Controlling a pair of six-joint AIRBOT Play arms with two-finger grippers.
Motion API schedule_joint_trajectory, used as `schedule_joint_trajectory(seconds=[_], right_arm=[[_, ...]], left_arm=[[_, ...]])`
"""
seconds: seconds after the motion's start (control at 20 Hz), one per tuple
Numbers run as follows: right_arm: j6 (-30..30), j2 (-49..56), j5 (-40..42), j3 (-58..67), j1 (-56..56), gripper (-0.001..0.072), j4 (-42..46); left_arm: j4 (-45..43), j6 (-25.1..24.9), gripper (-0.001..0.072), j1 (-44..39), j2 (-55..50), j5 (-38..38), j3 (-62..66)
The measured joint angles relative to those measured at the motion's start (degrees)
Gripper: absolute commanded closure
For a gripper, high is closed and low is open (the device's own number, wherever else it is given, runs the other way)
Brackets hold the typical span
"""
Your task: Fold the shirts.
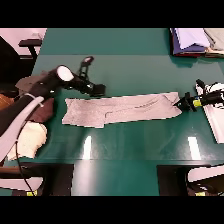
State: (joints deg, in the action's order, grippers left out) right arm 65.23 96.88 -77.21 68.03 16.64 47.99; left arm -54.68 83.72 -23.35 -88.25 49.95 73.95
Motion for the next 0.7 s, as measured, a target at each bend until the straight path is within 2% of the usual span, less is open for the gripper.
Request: schedule_joint_trajectory(seconds=[0.3, 0.7], right_arm=[[-0.5, -8.8, -6.6, 8.2, -4.4, 0.0697, -5.2], [2.1, -20.3, -8.0, 16.1, -16.5, 0.0698, -11.5]], left_arm=[[1.1, 1.2, 0.0688, -6.4, -9.2, -2.4, 6.4], [2.7, 1.7, 0.0688, -9.7, -15.9, -1.8, 11.9]])
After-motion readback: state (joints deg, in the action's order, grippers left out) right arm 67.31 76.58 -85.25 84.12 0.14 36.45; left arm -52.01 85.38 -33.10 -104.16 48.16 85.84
